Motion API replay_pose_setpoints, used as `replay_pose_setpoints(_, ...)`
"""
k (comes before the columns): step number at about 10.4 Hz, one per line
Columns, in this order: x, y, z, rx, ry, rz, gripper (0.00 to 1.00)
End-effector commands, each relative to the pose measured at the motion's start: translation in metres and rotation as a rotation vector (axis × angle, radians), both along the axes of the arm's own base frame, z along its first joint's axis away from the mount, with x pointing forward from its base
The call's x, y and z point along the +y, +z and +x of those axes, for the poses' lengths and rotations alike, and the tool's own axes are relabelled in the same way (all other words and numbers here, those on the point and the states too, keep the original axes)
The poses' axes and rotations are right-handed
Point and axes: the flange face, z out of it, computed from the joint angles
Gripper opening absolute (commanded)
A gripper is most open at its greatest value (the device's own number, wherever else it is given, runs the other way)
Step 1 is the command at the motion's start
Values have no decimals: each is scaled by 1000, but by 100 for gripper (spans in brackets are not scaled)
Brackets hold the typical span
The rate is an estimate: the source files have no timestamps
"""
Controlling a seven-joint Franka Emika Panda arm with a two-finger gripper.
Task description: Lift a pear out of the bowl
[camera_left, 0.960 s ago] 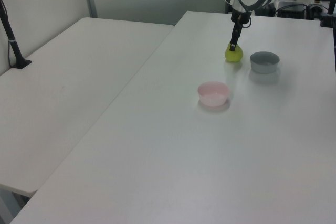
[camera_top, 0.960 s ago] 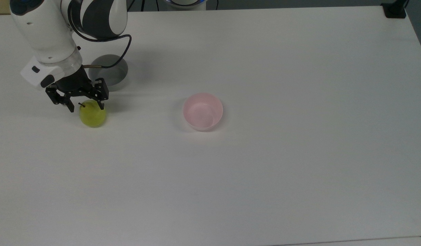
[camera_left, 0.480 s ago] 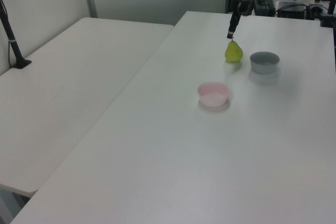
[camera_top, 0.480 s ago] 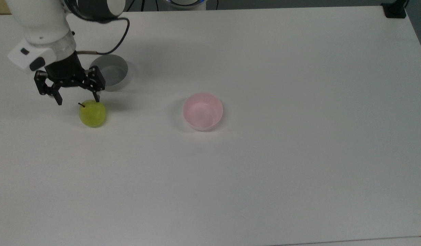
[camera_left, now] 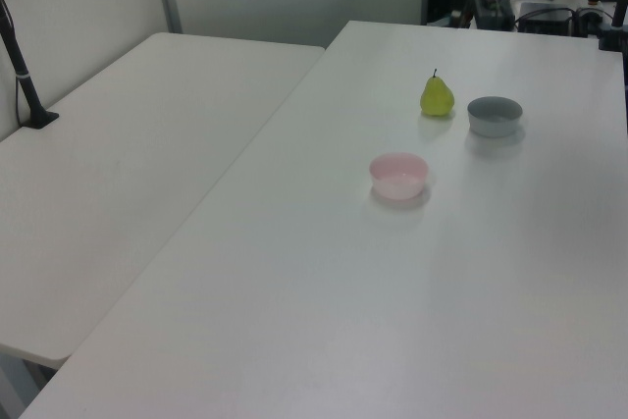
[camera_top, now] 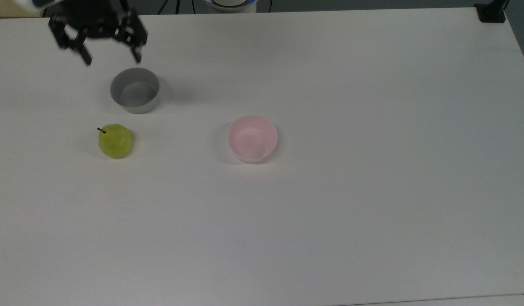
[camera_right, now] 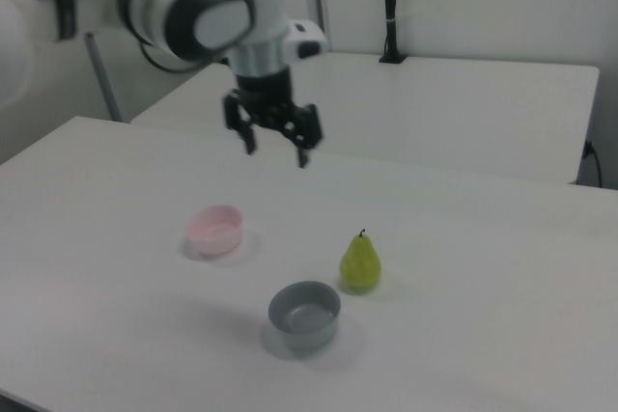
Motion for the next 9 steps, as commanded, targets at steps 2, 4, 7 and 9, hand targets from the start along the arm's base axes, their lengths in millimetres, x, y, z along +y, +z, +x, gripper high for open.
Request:
replay_pose_setpoints(2, 83, 67, -66, 131, -39, 50, 100)
replay_pose_setpoints(4, 123, 60, -61, 147, -22, 47, 100)
replay_pose_setpoints(7, 129, 44, -40, 69, 6, 7, 100)
replay_pose_setpoints(9, 123, 35, -32, 78, -12, 3, 100)
